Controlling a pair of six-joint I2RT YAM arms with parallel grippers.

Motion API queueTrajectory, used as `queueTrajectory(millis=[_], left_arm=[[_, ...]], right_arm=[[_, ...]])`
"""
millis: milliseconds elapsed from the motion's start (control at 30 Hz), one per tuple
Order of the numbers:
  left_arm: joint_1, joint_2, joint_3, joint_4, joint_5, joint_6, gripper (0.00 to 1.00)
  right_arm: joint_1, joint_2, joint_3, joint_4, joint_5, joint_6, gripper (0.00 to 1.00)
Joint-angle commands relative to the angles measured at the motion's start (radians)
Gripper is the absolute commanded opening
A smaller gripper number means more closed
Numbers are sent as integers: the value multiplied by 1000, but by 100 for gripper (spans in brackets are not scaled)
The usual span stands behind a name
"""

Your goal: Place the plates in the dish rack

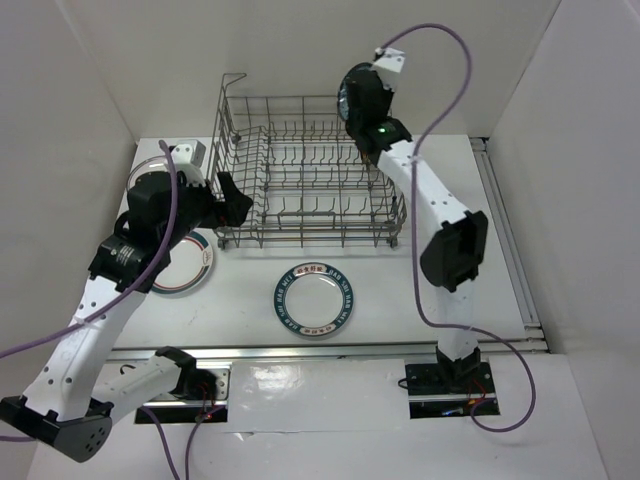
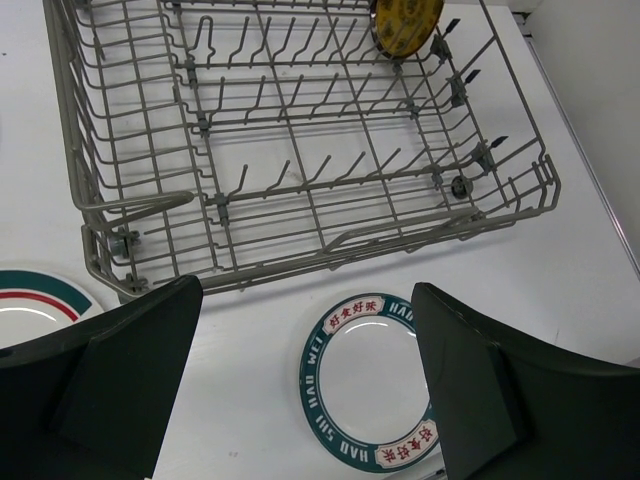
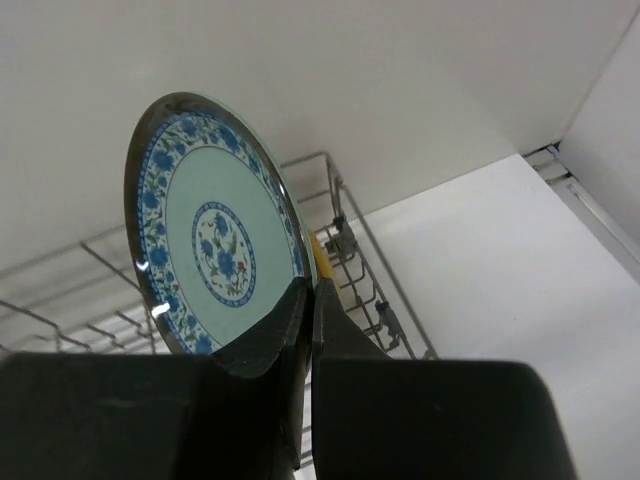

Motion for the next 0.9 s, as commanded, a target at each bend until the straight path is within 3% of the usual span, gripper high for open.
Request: queueTrajectory(millis=[0, 133, 633, 867], left_arm=[[4, 6, 4, 14, -5, -18, 100], [4, 6, 13, 14, -5, -18, 100], [4, 15, 13, 14, 14, -18, 100], [4, 6, 13, 14, 23, -18, 100]], right_arm=[[35, 121, 185, -114, 86, -167, 0], [68, 211, 314, -76, 162, -263, 0], [78, 255, 202, 166, 313, -390, 0], [78, 331, 295, 243, 332, -466, 0]])
